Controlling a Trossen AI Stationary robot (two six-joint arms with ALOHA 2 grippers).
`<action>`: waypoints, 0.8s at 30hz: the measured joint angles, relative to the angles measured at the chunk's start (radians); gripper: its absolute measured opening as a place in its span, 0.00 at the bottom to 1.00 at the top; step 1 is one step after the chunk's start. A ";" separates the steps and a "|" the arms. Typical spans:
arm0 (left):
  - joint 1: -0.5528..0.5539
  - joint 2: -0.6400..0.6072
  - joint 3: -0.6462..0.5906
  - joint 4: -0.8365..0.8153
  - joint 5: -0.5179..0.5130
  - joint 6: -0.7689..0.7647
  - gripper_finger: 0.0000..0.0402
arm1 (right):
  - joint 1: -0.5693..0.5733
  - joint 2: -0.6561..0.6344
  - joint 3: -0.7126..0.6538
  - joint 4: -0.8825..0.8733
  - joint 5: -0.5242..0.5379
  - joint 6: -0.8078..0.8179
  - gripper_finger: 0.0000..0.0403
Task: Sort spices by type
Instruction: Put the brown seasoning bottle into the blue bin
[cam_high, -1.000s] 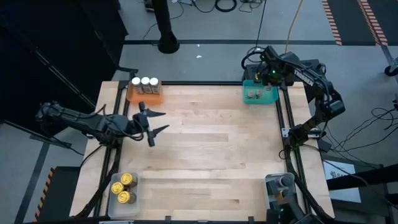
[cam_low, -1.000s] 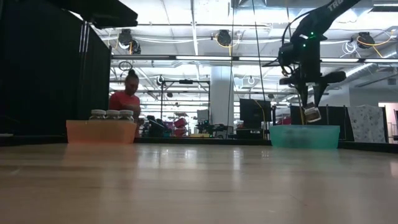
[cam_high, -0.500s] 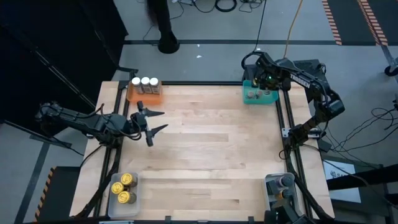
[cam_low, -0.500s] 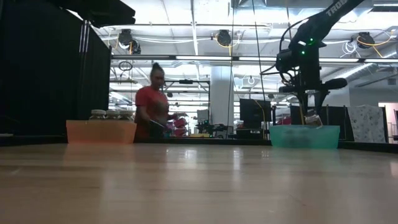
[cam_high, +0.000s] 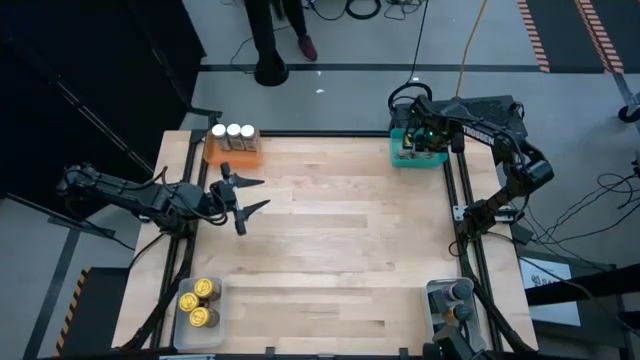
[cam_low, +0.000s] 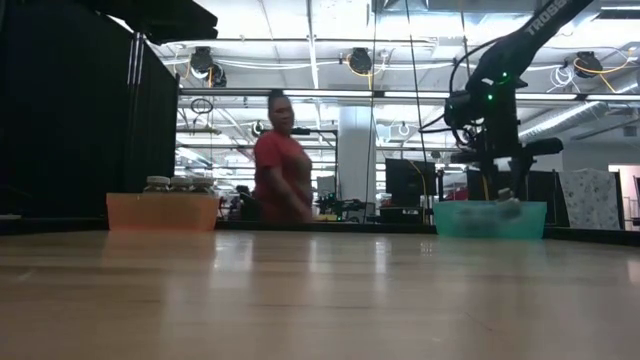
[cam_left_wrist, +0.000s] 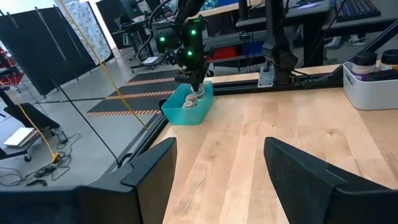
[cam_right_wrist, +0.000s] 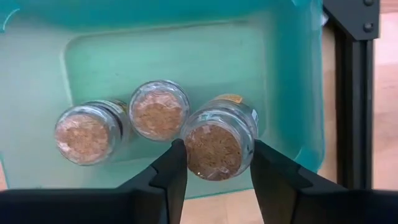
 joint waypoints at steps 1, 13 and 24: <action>0.000 0.000 0.000 0.000 0.000 0.000 0.62 | 0.000 0.000 -0.004 0.008 -0.001 -0.006 0.35; 0.000 0.000 0.000 0.000 0.000 0.000 0.62 | 0.000 0.000 -0.007 0.023 -0.003 -0.010 0.57; 0.000 0.000 0.000 0.000 0.000 0.001 0.62 | 0.033 0.000 0.108 0.039 0.026 -0.061 0.61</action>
